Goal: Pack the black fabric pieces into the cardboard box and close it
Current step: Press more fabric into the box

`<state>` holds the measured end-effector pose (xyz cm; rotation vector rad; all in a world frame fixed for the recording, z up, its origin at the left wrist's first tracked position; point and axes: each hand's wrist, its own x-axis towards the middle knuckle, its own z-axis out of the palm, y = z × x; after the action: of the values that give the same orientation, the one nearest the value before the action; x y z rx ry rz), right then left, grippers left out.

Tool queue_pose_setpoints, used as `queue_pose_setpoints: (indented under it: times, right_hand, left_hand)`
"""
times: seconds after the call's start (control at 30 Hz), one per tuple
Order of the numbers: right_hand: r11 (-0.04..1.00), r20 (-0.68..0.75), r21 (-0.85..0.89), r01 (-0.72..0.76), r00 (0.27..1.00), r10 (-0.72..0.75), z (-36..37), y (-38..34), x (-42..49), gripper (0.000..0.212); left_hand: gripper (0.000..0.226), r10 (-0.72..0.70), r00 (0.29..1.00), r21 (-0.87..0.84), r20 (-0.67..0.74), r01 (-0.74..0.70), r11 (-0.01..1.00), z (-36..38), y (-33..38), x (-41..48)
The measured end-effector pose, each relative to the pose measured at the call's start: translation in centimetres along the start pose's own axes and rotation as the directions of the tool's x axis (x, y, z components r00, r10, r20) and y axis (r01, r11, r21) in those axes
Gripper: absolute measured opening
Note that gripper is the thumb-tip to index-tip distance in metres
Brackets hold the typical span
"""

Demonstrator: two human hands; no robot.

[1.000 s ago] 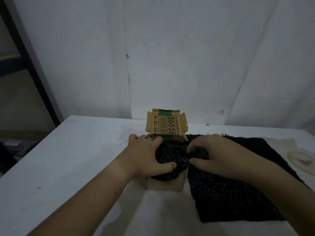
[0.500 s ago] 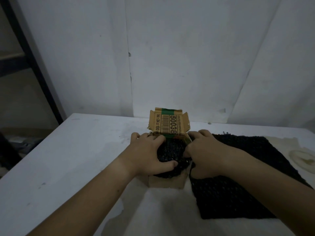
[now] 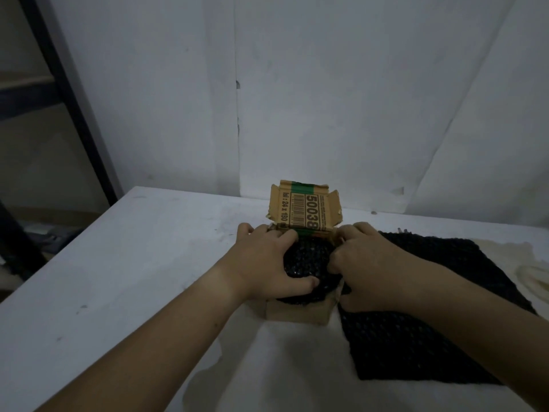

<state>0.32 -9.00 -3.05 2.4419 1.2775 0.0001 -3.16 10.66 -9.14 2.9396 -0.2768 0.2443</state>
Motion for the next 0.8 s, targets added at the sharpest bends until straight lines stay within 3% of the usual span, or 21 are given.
queue_pose_setpoints:
  times: [0.13,0.2,0.27,0.37,0.43,0.57,0.67,0.8]
  right_hand:
    - [0.999,0.182,0.051,-0.012,0.983,0.003,0.2,0.5,0.9,0.022]
    - [0.990,0.188,0.142,-0.013,0.982,-0.014,0.3,1.0,0.8,0.016]
    - [0.969,0.113,0.247,0.017,0.993,-0.047,0.5,1.6,0.1,0.016]
    - [0.936,-0.183,0.344,0.073,0.983,-0.009,0.4,2.7,-1.3,0.028]
    - [0.943,-0.231,0.329,0.052,0.972,0.028,0.1,3.0,-1.9,0.028]
    - [0.964,-0.116,0.265,0.031,0.993,-0.001,0.0,2.4,-1.7,0.038]
    - [0.968,0.090,0.252,0.009,0.995,-0.032,0.4,1.6,-0.8,0.045]
    - [0.971,0.200,0.240,-0.013,0.979,-0.036,1.3,1.0,0.4,0.015]
  left_hand:
    - [0.064,0.004,1.000,-0.015,-0.005,-0.004,1.000,-0.1,0.1,0.0]
    - [0.062,0.002,1.000,-0.023,0.008,-0.002,1.000,-0.3,0.1,0.0]
    - [0.064,-0.003,1.000,-0.031,0.021,0.003,1.000,-0.3,0.1,0.0]
    - [0.069,-0.006,0.999,-0.030,0.048,0.007,1.000,-0.4,-0.1,0.2]
    - [0.071,-0.005,0.999,-0.017,0.052,0.005,1.000,-0.4,-0.1,0.2]
    - [0.073,0.005,0.999,-0.006,0.046,-0.005,1.000,-0.5,-0.1,0.1]
    - [0.069,-0.007,0.999,-0.032,0.045,0.008,0.999,-0.7,0.0,0.0]
    - [0.058,-0.037,0.996,-0.016,0.084,0.038,0.999,-1.0,0.3,0.0]
